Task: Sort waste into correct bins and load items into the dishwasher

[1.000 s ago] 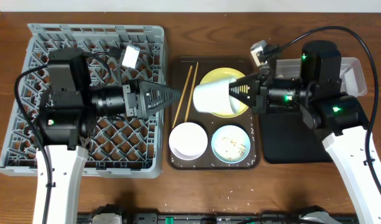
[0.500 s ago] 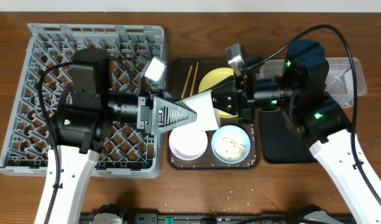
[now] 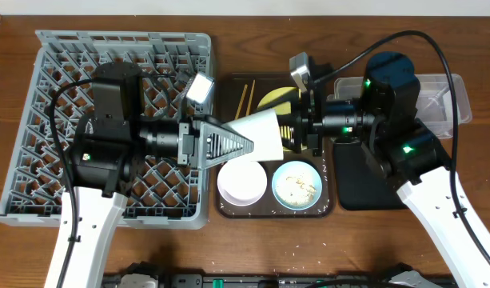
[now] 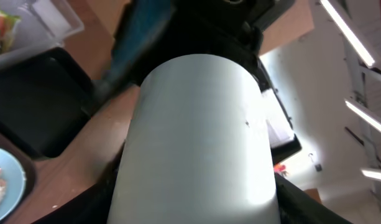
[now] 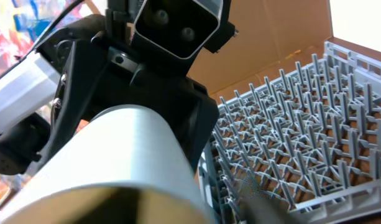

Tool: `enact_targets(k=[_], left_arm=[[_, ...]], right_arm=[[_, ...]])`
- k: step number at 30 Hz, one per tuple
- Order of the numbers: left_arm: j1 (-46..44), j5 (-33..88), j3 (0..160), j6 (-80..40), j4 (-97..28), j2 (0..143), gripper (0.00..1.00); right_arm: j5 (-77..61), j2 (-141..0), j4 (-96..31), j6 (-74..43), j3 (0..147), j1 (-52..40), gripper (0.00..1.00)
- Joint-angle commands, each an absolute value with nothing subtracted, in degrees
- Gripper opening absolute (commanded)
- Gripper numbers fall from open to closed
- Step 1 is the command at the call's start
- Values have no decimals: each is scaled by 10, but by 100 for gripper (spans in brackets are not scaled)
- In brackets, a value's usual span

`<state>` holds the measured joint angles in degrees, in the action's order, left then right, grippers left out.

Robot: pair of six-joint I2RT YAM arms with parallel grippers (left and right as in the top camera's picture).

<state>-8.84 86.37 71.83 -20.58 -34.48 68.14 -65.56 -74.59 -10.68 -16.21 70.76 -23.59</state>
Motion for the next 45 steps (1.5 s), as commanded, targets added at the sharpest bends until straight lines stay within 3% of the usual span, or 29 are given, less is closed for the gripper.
enact_targets(k=[1, 12, 19, 25, 32, 45], left_arm=[[-88, 770, 729, -202, -348, 679, 64], [-15, 489, 729, -187, -511, 651, 63], [141, 248, 729, -204, -668, 630, 63], [272, 99, 729, -244, -721, 645, 63], [330, 22, 726, -295, -730, 686, 63], [335, -8, 722, -308, -697, 817, 63]], right_arm=[[-637, -742, -119, -162, 711, -232, 66], [-418, -740, -353, -150, 711, -166, 69], [-308, -741, -468, -123, 711, -196, 70], [-254, -741, -489, -119, 711, -225, 73], [-253, -741, -485, -119, 711, -233, 74], [-253, -741, -485, -119, 711, -233, 74]])
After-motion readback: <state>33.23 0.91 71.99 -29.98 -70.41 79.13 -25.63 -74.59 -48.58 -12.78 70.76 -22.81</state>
